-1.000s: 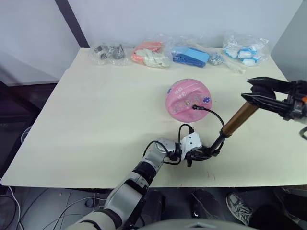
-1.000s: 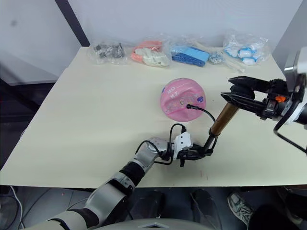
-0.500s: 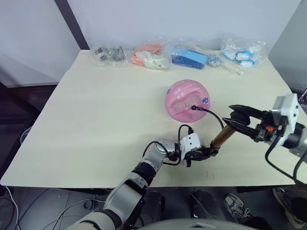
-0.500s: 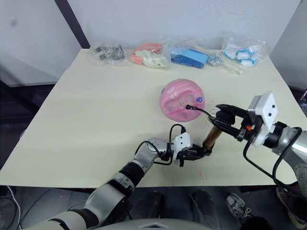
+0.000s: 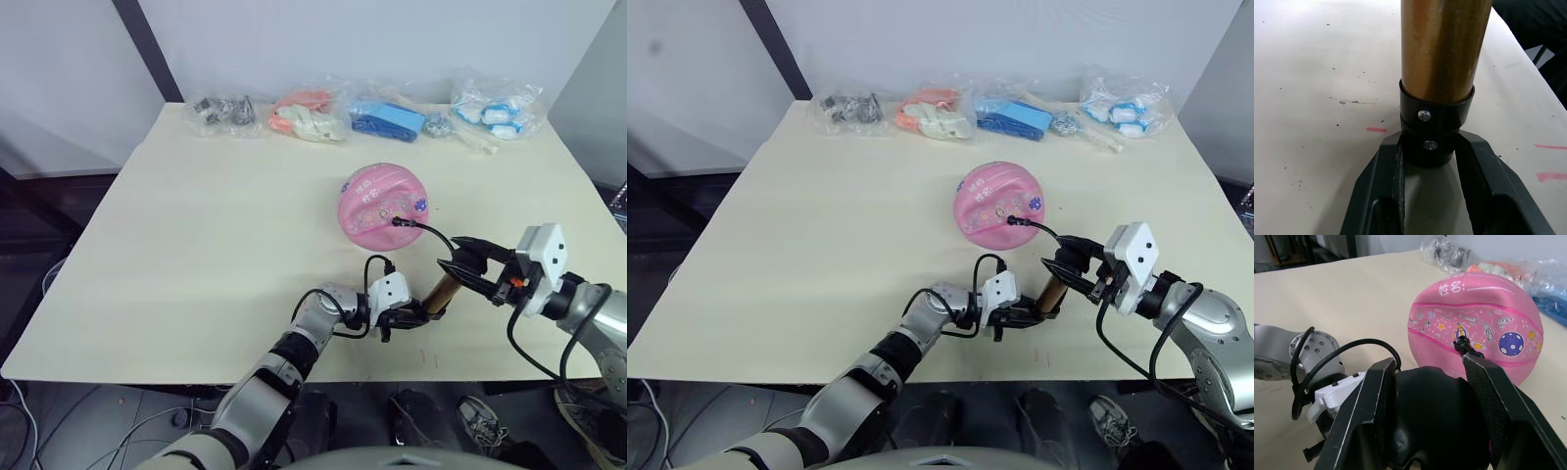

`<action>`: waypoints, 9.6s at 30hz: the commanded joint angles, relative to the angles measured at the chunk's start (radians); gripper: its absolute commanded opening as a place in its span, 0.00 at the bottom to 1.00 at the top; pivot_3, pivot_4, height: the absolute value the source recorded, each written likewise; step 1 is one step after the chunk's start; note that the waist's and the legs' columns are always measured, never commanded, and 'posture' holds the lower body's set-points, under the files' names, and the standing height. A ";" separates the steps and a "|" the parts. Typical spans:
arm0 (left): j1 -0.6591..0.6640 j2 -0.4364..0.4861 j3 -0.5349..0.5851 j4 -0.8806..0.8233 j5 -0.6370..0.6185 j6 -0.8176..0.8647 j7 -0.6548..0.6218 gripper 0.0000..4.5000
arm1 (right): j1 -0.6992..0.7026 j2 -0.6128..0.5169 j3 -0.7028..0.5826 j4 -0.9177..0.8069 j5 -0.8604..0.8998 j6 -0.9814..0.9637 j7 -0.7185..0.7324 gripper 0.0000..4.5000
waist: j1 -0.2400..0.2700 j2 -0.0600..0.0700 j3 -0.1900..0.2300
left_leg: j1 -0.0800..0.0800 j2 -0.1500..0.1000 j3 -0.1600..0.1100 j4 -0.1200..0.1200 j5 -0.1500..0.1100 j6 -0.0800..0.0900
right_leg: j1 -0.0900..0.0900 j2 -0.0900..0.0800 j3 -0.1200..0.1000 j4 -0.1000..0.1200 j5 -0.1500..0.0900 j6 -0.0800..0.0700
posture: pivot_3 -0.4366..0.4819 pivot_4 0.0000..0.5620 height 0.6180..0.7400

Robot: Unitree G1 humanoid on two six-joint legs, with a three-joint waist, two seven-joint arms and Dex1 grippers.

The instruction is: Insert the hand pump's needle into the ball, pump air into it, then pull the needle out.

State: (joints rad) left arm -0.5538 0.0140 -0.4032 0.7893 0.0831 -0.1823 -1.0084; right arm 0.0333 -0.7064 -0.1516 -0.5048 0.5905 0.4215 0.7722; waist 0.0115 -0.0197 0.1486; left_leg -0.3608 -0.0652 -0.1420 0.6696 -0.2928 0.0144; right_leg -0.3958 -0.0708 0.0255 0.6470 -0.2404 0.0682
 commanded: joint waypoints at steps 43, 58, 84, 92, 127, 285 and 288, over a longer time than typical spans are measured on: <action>0.014 0.015 -0.010 0.012 0.008 0.055 -0.029 0.23 | -0.176 -0.185 -0.146 -0.118 0.392 0.316 -0.045 0.39 | -0.001 0.004 0.002 | -0.002 0.000 0.000 -0.001 0.000 0.001 | -0.001 -0.001 0.000 -0.002 0.000 0.000 | 0.48 0.27 1.00; 0.027 0.012 -0.007 -0.021 0.001 0.105 -0.017 0.23 | -0.001 0.013 0.101 0.025 0.032 0.033 0.012 0.39 | -0.003 0.002 -0.003 | 0.000 0.000 0.000 -0.001 0.000 0.000 | 0.001 0.000 -0.001 -0.003 0.000 0.000 | 0.48 0.27 1.00; 0.028 0.017 -0.012 -0.019 0.007 0.098 -0.028 0.23 | -0.229 -0.155 -0.242 -0.118 0.390 0.282 -0.039 0.39 | 0.001 0.007 0.000 | -0.003 -0.001 -0.001 -0.001 0.000 0.001 | -0.001 -0.001 -0.001 -0.004 0.000 0.000 | 0.48 0.27 1.00; 0.027 0.012 -0.012 -0.008 0.006 0.094 -0.030 0.23 | -0.367 -0.255 -0.331 -0.056 0.550 0.371 -0.067 0.39 | 0.001 0.008 0.001 | -0.004 -0.001 -0.001 -0.001 0.000 0.001 | -0.001 -0.001 -0.001 -0.004 0.000 0.000 | 0.48 0.27 1.00; 0.032 0.020 -0.013 -0.020 0.010 0.099 -0.040 0.23 | 0.027 0.047 0.117 0.019 -0.028 -0.053 0.022 0.39 | -0.001 0.005 -0.003 | 0.000 0.000 -0.001 -0.001 0.000 0.000 | 0.001 0.000 -0.001 -0.004 0.000 0.000 | 0.48 0.27 1.00; 0.024 0.011 0.009 0.012 -0.019 0.042 -0.024 0.23 | -0.024 0.043 0.140 0.087 0.030 -0.044 0.101 0.39 | -0.004 0.007 0.000 | 0.000 0.000 -0.001 -0.001 0.000 0.000 | 0.001 0.000 -0.001 -0.004 0.000 0.000 | 0.48 0.27 1.00; 0.024 0.013 0.010 0.014 -0.018 0.039 -0.026 0.23 | -0.047 0.025 0.077 0.041 0.085 -0.026 0.097 0.39 | -0.003 0.007 0.001 | 0.000 0.000 -0.001 -0.001 0.000 0.000 | 0.001 0.000 -0.001 -0.004 0.000 0.000 | 0.48 0.27 1.00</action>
State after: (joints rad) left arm -0.5455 0.0186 -0.3944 0.7725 0.0642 -0.1596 -1.0265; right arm -0.0280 -0.6648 -0.0626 -0.4561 0.6673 0.3664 0.8643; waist 0.0085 -0.0125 0.1492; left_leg -0.3609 -0.0652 -0.1432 0.6689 -0.2931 0.0148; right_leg -0.3946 -0.0707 0.0241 0.6433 -0.2403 0.0684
